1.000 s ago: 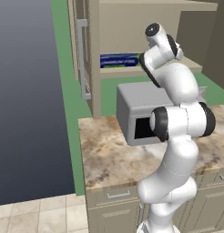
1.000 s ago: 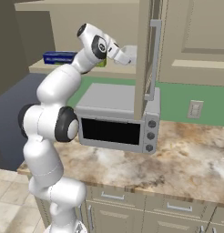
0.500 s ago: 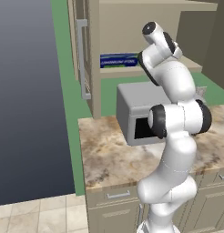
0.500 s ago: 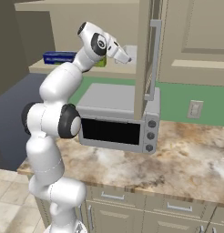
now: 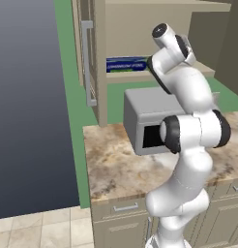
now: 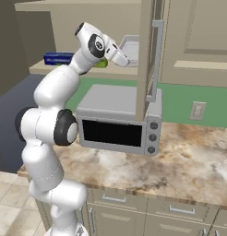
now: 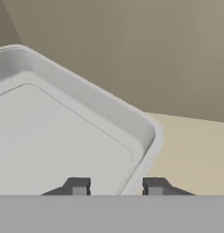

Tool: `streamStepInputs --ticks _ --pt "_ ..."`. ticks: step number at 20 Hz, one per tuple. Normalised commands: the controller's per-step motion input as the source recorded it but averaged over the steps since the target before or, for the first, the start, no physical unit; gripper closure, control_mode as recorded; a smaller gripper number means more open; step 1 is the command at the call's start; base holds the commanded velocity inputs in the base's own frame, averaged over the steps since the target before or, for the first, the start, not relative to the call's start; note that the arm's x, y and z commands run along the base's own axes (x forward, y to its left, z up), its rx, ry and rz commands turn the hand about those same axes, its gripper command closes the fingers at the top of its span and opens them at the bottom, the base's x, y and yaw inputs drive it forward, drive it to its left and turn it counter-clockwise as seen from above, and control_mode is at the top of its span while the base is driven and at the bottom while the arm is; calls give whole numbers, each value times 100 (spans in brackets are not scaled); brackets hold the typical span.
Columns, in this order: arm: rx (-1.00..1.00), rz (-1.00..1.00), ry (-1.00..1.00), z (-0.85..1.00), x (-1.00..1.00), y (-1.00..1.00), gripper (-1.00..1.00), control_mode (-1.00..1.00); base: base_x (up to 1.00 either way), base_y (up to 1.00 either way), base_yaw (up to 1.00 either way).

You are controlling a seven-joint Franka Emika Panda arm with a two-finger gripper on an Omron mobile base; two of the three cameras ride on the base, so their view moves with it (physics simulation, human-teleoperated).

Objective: Retrieve the tupperware and aluminum foil from the cabinet and place them on the dining counter near the plate with carrot and squash to prepare for storing leftovers.

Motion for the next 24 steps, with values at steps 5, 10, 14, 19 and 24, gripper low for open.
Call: streamStepInputs --ticks 5,10,14,19,24 --pt "-1 2 -1 -1 -70 27 100 -100 0 0 0" --pt "-4 3 0 0 -89 29 100 -100 0 0 0" --pt "-5 0 12 0 -100 7 100 -100 0 0 0" --pt "-1 0 10 -4 -100 0 100 -100 0 0 0" --pt "0 11 2 0 -100 11 100 -100 0 0 0"
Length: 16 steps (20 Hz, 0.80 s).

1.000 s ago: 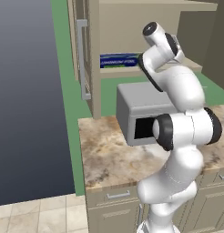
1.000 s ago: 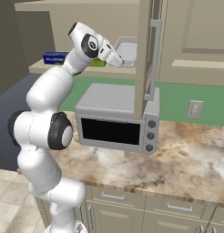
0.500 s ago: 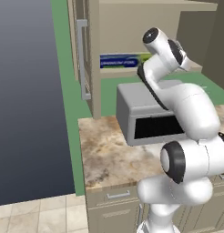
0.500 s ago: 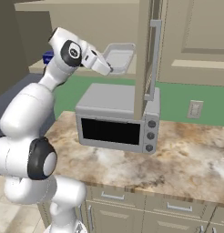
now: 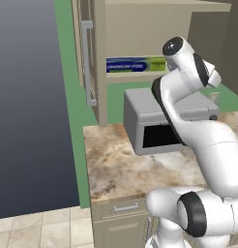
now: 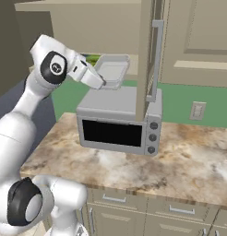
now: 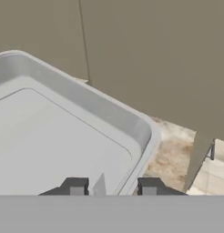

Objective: Retrieve the tupperware and aluminum foil from the cabinet and place them on the dining counter near the plate with carrot and squash to prepare for storing leftovers.

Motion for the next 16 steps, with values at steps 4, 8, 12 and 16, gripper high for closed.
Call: streamStepInputs --ticks 4,8,12,16 --pt "0 30 14 -6 -100 27 100 -100 0 0 0" --pt "0 28 24 -18 -99 30 100 -100 0 0 0" --pt "-1 13 36 -19 -94 25 100 -100 0 0 0" --pt "-5 6 45 -46 -64 33 100 -100 0 0 0"
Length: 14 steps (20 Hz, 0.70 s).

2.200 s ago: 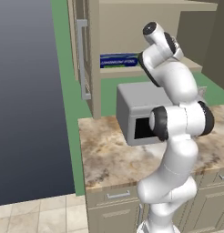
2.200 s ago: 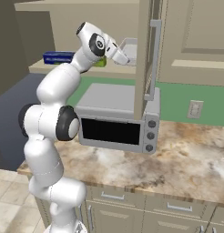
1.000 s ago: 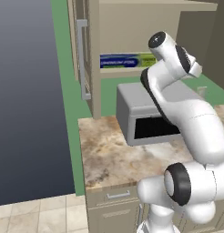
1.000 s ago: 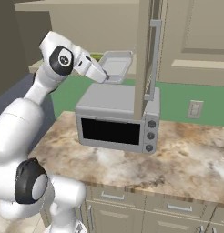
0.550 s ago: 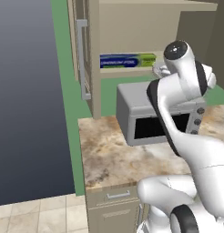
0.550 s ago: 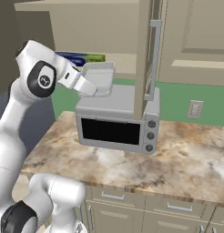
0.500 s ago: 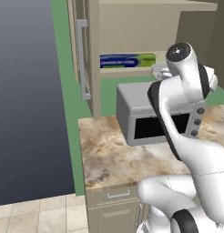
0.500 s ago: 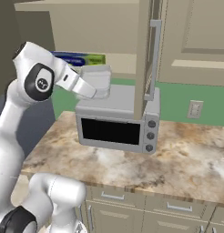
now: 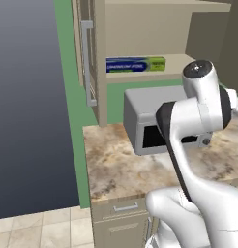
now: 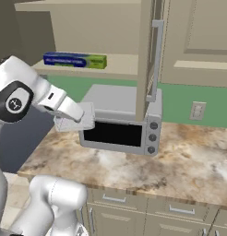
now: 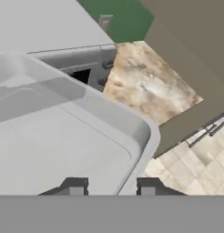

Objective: Retrieve the tupperware and aluminum foil from the cabinet and place them on the dining counter near the plate with carrot and squash to prepare for storing leftovers.

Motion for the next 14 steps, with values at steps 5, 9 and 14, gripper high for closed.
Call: streamStepInputs --ticks 5,9,14 --pt "-1 1 33 -51 -8 13 100 -100 0 0 0" --pt "0 1 15 -27 0 6 100 -100 0 0 0" --pt "0 0 0 0 0 0 100 100 -27 10 1"
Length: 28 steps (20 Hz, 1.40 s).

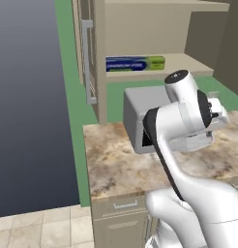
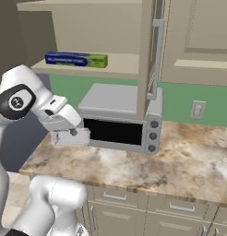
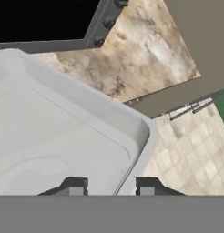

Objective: Retrieve the tupperware and aluminum foil from the cabinet and place them on the dining counter near the plate with carrot and squash to prepare for storing leftovers.

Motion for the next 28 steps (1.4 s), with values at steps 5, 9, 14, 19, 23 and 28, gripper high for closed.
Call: streamStepInputs --ticks 5,9,14,19,23,28 --pt "0 0 0 0 0 0 100 100 -93 6 -2" --pt "0 0 0 0 0 0 100 100 -96 0 -23" --pt "0 0 0 0 0 0 100 100 -62 0 -53" --pt "0 0 0 0 0 0 100 100 -35 0 -73" --pt "0 0 0 0 0 0 100 100 -75 18 -76" --pt "0 0 0 0 0 0 100 100 -75 17 -80"
